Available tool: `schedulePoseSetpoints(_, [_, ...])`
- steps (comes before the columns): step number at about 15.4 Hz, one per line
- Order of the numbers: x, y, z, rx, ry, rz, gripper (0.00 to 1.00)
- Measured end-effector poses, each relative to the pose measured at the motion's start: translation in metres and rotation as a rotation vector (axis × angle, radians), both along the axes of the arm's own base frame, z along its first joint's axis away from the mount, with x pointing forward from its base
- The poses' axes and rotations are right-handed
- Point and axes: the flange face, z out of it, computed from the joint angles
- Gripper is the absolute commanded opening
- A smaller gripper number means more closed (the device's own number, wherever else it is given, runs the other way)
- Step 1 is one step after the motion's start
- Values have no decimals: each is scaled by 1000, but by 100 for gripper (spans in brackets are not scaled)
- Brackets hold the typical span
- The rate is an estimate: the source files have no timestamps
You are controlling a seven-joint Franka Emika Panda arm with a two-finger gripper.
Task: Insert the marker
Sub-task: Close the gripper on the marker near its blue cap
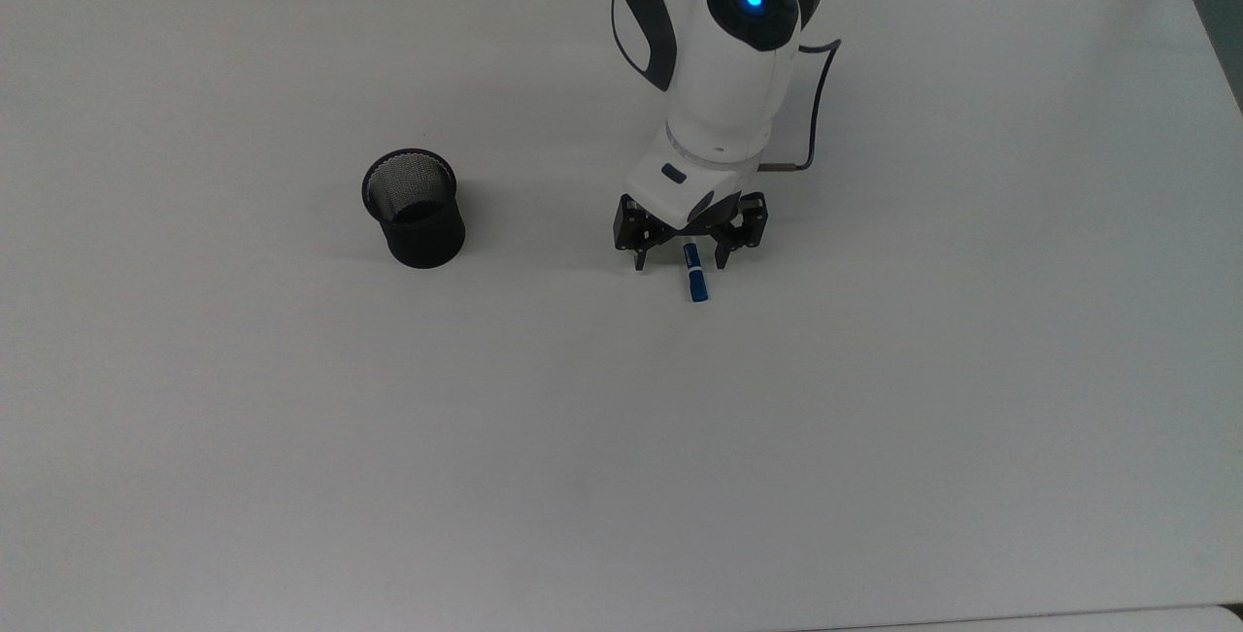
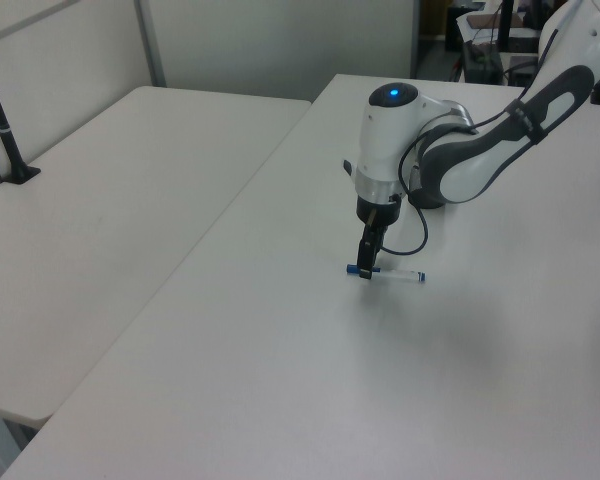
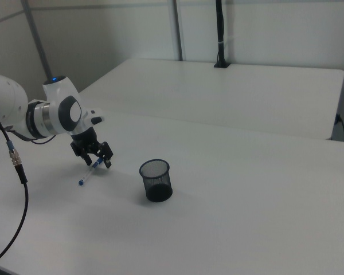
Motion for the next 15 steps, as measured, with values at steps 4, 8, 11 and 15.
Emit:
schedulePoseSetpoints(4, [3, 2, -6, -2, -4, -9, 6])
schedulePoseSetpoints(8, [6, 3, -1, 2, -15, -13, 0])
schedulePoseSetpoints(11, [7, 3, 3, 3, -22, -13, 0])
schedulePoseSetpoints(15, [10, 4, 18, 9, -47, -14, 0])
